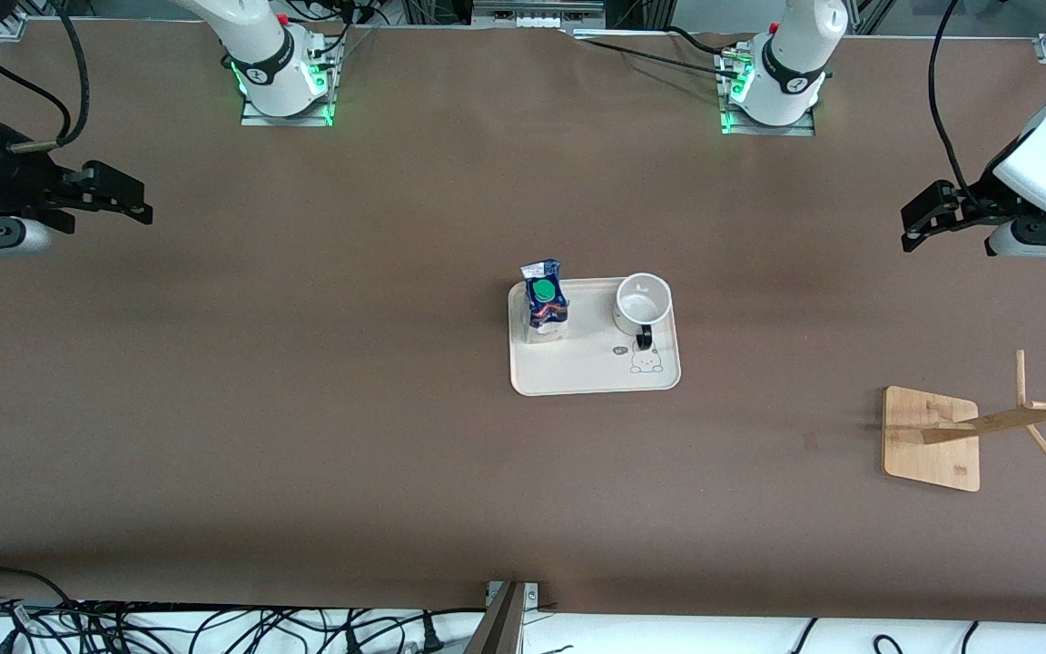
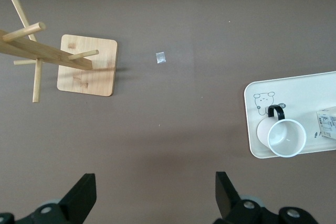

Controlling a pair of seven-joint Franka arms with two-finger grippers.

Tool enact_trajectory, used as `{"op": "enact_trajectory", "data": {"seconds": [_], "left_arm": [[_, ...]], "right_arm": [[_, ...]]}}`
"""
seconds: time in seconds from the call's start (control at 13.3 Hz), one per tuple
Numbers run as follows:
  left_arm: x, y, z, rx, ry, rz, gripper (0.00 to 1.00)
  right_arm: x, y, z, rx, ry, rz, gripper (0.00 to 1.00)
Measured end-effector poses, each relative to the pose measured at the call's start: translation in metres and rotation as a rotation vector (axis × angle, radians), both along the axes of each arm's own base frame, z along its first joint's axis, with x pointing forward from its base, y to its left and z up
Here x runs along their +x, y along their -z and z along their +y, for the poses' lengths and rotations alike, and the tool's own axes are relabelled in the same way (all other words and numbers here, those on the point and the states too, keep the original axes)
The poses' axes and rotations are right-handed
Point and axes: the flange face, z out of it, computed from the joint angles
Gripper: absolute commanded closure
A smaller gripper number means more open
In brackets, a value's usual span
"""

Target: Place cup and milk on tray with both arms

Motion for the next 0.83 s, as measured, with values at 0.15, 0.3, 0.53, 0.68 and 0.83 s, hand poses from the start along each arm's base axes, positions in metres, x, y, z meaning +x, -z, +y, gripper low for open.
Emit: {"op": "enact_trajectory", "data": {"seconds": [0.15,0.3,0.53,0.68,0.83], "left_arm": [[0.0,0.0,0.0,0.0,0.0,0.0,0.0],[0.0,0.0,0.0,0.0,0.0,0.0,0.0],[0.0,0.0,0.0,0.0,0.0,0.0,0.0],[0.0,0.0,0.0,0.0,0.0,0.0,0.0],[0.0,0.0,0.0,0.0,0.0,0.0,0.0]], "right_arm": [[-0.013,-0.004,-0.002,-0.008,-0.015,-0.006,0.0],[-0.027,-0.005,0.0,-0.025,-0.027,-0.023,0.0],[-0.038,-0.005,0.001,-0.045,-0.036,-0.037,0.0],[-0.036,-0.004,0.003,-0.052,-0.041,-0.05,0.0],[-0.034,-0.003,0.007,-0.053,-0.046,-0.063,0.0]]}}
